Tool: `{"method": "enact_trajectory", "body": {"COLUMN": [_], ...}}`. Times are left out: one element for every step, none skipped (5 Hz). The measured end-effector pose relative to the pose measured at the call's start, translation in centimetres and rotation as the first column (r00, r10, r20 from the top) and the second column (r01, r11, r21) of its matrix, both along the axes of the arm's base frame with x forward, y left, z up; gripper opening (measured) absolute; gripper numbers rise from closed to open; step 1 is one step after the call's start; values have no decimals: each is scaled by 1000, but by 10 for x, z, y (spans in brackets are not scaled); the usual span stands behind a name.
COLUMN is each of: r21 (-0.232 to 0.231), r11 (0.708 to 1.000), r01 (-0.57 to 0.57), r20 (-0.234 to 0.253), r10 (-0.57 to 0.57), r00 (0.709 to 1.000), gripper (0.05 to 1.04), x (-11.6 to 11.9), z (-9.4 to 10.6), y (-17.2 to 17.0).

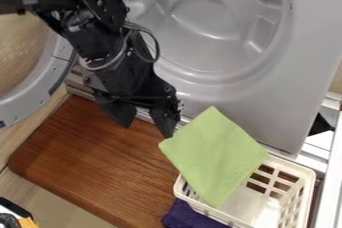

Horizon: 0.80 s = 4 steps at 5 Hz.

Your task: Moved the basket on the left side of the table

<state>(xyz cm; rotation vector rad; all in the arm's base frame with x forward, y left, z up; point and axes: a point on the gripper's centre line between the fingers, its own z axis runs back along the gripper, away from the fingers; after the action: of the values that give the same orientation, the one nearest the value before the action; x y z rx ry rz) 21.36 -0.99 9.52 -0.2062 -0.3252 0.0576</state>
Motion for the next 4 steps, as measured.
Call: {"method": "enact_trajectory", "body": {"r21": [-3,-6,6,40], "r11": [1000,1000,1000,999], "r01": [-3,2,15,18], "r20": [-18,-44,-74,-92], "r10": [3,-2,-14,-14], "r00": [1000,999,997,996], "gripper": [1000,1000,1000,1000], "x": [-2,4,11,16], "z": [-4,-19,-35,-49], "y": [-1,-11,-22,-28]}}
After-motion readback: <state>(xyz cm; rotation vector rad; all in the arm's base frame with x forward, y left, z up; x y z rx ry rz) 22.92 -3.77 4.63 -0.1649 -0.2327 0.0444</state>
